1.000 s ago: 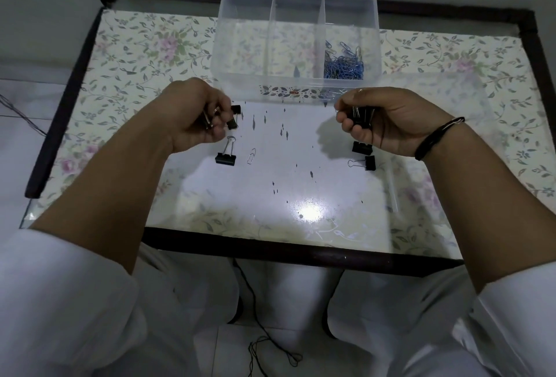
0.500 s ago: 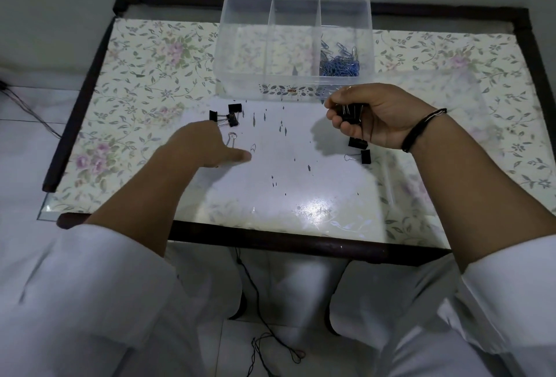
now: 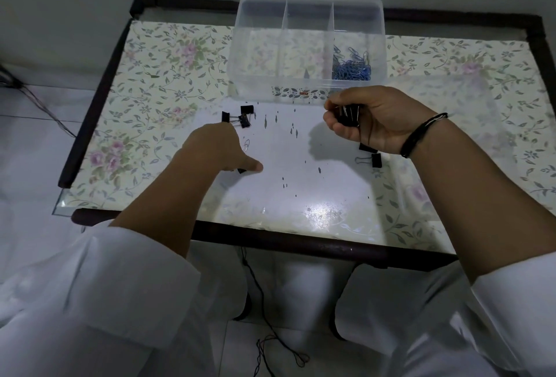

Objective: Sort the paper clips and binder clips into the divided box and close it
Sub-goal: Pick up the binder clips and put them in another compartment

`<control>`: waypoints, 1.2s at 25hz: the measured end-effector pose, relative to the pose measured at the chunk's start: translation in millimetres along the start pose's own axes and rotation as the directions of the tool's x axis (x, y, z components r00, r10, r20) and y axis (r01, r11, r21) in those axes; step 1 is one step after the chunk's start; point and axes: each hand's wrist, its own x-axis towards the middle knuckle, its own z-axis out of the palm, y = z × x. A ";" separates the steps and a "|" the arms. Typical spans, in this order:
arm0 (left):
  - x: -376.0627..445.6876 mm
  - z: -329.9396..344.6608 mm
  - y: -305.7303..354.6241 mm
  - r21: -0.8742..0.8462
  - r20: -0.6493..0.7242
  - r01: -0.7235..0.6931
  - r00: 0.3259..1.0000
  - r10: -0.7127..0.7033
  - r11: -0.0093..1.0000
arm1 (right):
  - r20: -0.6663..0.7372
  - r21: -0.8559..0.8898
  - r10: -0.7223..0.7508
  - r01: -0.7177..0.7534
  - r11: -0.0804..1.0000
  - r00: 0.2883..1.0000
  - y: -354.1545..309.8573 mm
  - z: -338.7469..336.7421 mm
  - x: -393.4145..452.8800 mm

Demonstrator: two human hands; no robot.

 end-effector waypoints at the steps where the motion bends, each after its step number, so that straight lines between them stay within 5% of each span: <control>1: -1.1 1.2 1.7 -0.002 0.012 0.004 1.000 -0.004 1.000 | -0.001 -0.012 0.005 -0.005 1.000 1.000 0.8 0.7 0.4; 11: 0.0 -4.2 1.1 -0.036 -0.022 -0.044 0.999 0.044 0.998 | 0.016 -0.125 0.027 -0.025 0.992 0.999 5.9 7.4 0.1; 14: -8.6 -24.3 -1.2 -0.280 -0.009 -0.074 0.997 0.075 0.957 | 0.027 -0.118 0.019 -0.016 0.993 0.999 4.8 11.1 -2.9; 17: -19.8 -56.7 11.8 -0.635 -0.046 -0.112 0.993 0.107 0.764 | 0.014 0.010 -0.051 0.051 0.999 0.999 -6.8 18.3 -3.1; 19: -13.8 -77.1 32.9 -0.697 -0.156 -0.189 0.982 0.111 0.692 | -0.040 0.086 -0.105 0.108 0.990 0.994 -22.6 28.7 2.4; 21: 1.6 -93.9 60.3 -0.646 -0.245 -0.250 0.963 0.114 0.721 | -0.144 0.102 -0.144 0.160 0.982 0.979 -39.2 39.9 16.3; 26: 53.8 -108.4 105.2 -0.411 -0.261 -0.244 0.955 0.143 0.878 | -0.427 -0.470 -0.244 0.017 0.882 0.871 -74.1 59.0 52.0; 30: 61.3 -105.8 107.3 -0.619 -0.173 -0.222 0.974 0.145 0.753 | -0.396 -0.675 -0.320 -0.036 0.737 0.861 -80.1 57.8 47.5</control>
